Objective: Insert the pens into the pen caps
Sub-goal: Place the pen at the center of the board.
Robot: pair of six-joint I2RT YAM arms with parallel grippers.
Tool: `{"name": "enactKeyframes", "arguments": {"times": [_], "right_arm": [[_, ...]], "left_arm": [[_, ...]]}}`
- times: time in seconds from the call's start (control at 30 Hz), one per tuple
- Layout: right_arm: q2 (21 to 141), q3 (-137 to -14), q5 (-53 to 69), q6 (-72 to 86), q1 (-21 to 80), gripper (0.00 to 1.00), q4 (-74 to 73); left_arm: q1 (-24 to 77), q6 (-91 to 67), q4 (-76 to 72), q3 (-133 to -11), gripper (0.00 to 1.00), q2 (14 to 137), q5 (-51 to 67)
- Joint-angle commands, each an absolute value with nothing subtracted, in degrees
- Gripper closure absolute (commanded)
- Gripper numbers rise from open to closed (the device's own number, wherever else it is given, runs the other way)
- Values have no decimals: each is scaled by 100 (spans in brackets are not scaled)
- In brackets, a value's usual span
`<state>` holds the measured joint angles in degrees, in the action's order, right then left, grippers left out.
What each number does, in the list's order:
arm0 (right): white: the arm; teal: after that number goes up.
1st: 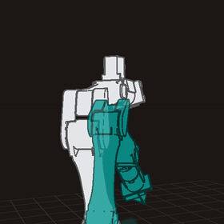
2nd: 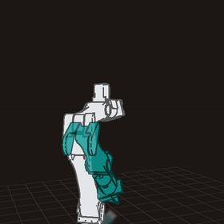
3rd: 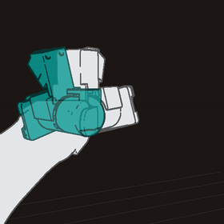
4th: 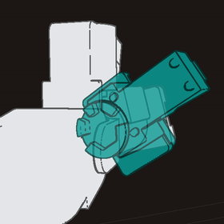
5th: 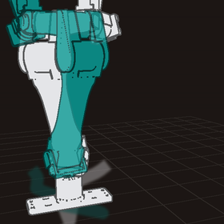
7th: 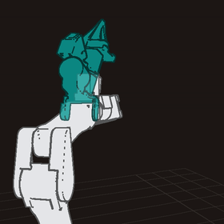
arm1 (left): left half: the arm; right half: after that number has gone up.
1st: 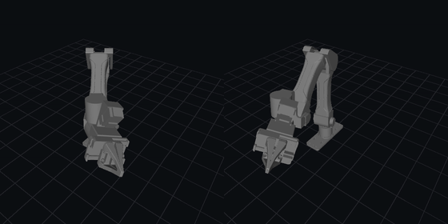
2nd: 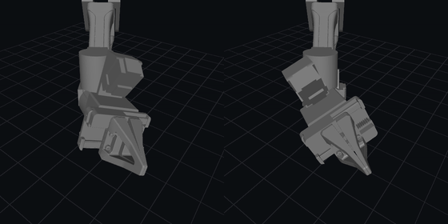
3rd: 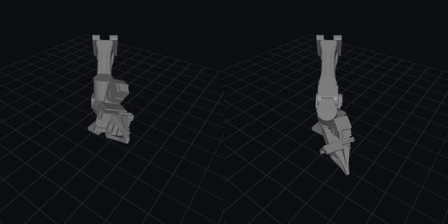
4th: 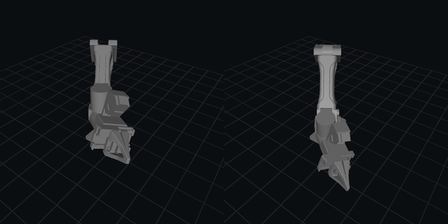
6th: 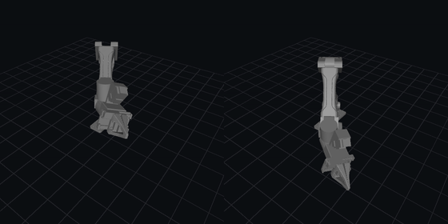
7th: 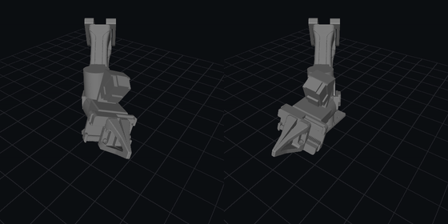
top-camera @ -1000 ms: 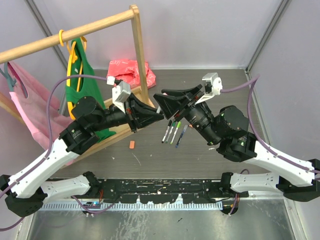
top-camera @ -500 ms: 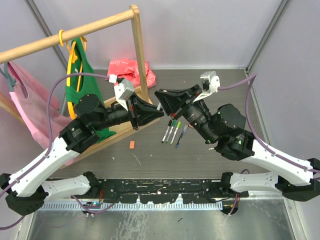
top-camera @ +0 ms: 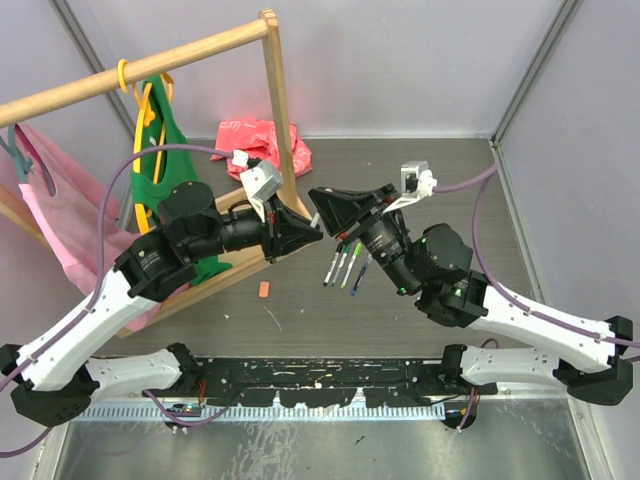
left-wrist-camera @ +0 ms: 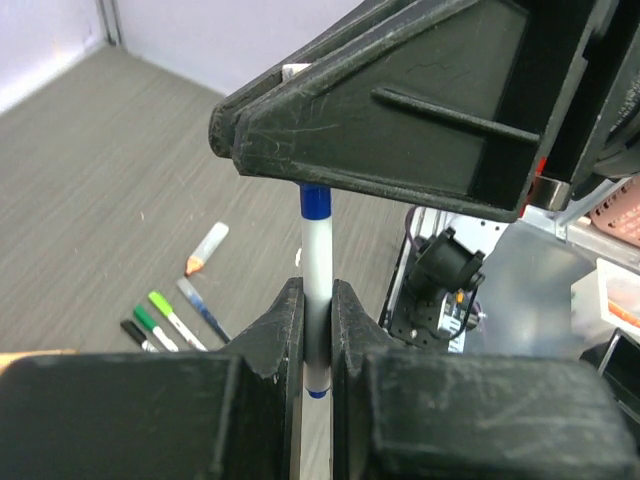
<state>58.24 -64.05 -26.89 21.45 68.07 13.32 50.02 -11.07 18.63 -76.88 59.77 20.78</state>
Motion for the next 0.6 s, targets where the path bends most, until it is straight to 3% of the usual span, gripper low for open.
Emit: {"name": "enactKeyframes", "arguments": {"times": [0.0,0.37,0.43,0.57], "right_arm": [[6409,-5505,-2060,2608,7406,100,-127],[6006,-5799,-2823,2137,7456,100,-56],[5951,-6159,-3060,1836,7438,94,-21],[5853,-6735,-3306,1187,7418,71,283]], "left_arm": [[4931,-1011,-114,-8419,100,5964,1463],[4932,-1049,31,-8325,100,5999,1584],[4938,-1047,124,-8281,100,6003,1731],[4934,-1046,401,-8215,100,6035,1910]]}}
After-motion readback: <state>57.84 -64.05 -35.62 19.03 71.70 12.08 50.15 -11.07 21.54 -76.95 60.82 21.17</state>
